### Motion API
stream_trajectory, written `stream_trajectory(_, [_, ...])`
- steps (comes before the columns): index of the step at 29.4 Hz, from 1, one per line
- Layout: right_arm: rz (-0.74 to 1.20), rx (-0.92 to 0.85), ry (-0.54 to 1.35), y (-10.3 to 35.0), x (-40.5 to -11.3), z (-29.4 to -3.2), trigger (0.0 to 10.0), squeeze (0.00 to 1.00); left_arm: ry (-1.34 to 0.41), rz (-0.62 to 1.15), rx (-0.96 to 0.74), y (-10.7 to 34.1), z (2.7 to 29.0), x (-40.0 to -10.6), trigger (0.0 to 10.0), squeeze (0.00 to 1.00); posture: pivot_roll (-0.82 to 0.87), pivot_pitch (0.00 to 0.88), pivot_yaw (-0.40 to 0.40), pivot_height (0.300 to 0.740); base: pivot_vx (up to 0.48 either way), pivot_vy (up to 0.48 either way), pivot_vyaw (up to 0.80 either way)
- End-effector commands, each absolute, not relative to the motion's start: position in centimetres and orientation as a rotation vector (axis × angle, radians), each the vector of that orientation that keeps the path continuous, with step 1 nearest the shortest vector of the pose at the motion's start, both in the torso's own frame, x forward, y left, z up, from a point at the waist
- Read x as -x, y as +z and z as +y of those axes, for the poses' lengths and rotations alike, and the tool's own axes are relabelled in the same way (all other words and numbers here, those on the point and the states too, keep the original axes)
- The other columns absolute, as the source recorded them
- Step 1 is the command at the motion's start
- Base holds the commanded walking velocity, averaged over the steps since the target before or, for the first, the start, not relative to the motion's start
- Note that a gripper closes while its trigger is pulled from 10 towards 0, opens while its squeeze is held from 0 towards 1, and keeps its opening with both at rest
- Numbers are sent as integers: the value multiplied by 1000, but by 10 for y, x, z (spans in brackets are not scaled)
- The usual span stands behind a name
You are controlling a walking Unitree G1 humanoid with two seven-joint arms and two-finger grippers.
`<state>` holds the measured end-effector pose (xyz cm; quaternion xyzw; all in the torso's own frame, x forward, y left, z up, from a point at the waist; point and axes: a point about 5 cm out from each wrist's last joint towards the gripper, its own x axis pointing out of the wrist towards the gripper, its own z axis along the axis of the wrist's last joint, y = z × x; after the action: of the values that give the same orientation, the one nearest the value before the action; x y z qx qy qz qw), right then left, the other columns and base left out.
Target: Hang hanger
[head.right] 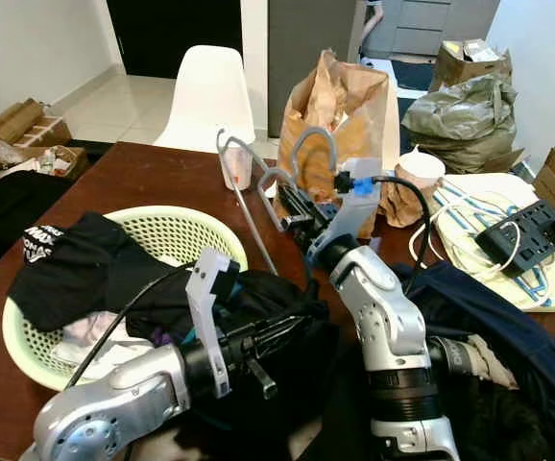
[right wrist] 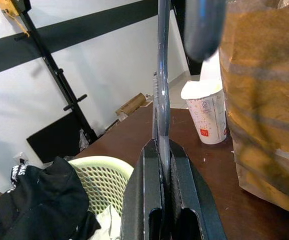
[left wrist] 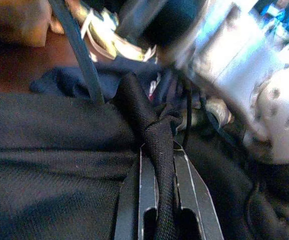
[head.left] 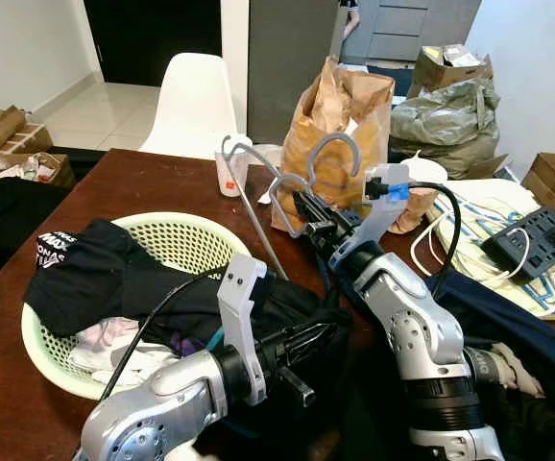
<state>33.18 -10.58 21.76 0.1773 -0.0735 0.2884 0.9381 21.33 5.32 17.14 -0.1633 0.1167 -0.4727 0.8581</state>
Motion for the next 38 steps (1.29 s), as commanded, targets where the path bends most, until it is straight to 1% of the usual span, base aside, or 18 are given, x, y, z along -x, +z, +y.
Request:
stream_trajectory(1, [-157, -357, 576, 217, -330, -109, 10000, 0, -1048, 340, 277, 160, 58, -199, 0, 0, -24, 85, -35, 740, 0, 0, 0])
stream_trajectory(7, [-156, -357, 573, 217, -330, -110, 10000, 0, -1082, 381, 233, 158, 70, -189, 314, 0, -21, 88, -35, 740, 0, 0, 0])
stream_trajectory(8, [-153, -358, 572, 216, -330, -110, 10000, 0, -1127, 434, 173, 155, 84, -174, 10000, 43, -17, 91, -35, 740, 0, 0, 0])
stream_trajectory(9, [-151, -360, 573, 216, -330, -109, 10000, 0, -1136, 462, 150, 158, 95, -166, 10000, 1000, -12, 94, -39, 740, 0, 0, 0])
stream_trajectory(13, [-151, -360, 573, 216, -330, -109, 10000, 0, -1136, 462, 150, 158, 95, -166, 10000, 1000, -12, 94, -39, 740, 0, 0, 0])
stream_trajectory(14, [-148, -361, 574, 215, -331, -109, 10000, 0, -1068, 448, 127, 161, 108, -168, 10000, 1000, -11, 94, -41, 740, 0, 0, 0])
stream_trajectory(16, [-148, -361, 574, 215, -331, -109, 10000, 0, -1068, 448, 127, 161, 108, -168, 10000, 1000, -11, 94, -41, 740, 0, 0, 0])
stream_trajectory(17, [-147, -361, 577, 215, -331, -109, 10000, 0, -949, 405, 112, 168, 127, -178, 10000, 1000, -11, 95, -45, 740, 0, 0, 0])
stream_trajectory(19, [-147, -361, 577, 215, -331, -109, 10000, 0, -949, 405, 112, 168, 127, -178, 10000, 1000, -11, 95, -45, 740, 0, 0, 0])
stream_trajectory(20, [-146, -360, 579, 216, -332, -109, 10000, 0, -806, 326, 102, 180, 151, -190, 10000, 1000, -11, 94, -51, 740, 0, 0, 0])
stream_trajectory(25, [-146, -360, 579, 216, -332, -109, 10000, 0, -806, 326, 102, 180, 151, -190, 10000, 1000, -11, 94, -51, 740, 0, 0, 0])
stream_trajectory(27, [-146, -354, 582, 217, -333, -110, 10000, 0, -534, 175, 55, 204, 197, -210, 10000, 1000, -21, 95, -54, 740, 0, 0, 0])
stream_trajectory(28, [-146, -354, 582, 217, -333, -110, 10000, 0, -534, 175, 55, 204, 197, -210, 10000, 1000, -21, 95, -54, 740, 0, 0, 0])
stream_trajectory(29, [-146, -352, 582, 217, -333, -111, 10000, 0, -404, 116, 40, 212, 217, -218, 10000, 1000, -22, 95, -56, 740, 0, 0, 0])
stream_trajectory(32, [-146, -352, 582, 217, -333, -111, 10000, 0, -404, 116, 40, 212, 217, -218, 10000, 1000, -22, 95, -56, 740, 0, 0, 0])
stream_trajectory(33, [-146, -351, 582, 217, -333, -111, 10000, 0, -272, 87, 28, 215, 234, -227, 10000, 1000, -24, 94, -56, 740, 0, 0, 0])
stream_trajectory(35, [-146, -348, 583, 217, -332, -111, 10000, 0, -194, 57, 35, 217, 244, -234, 10000, 1000, -31, 93, -61, 740, 0, 0, 0])
stream_trajectory(38, [-146, -348, 583, 217, -332, -111, 10000, 0, -194, 57, 35, 217, 244, -234, 10000, 1000, -31, 93, -61, 740, 0, 0, 0])
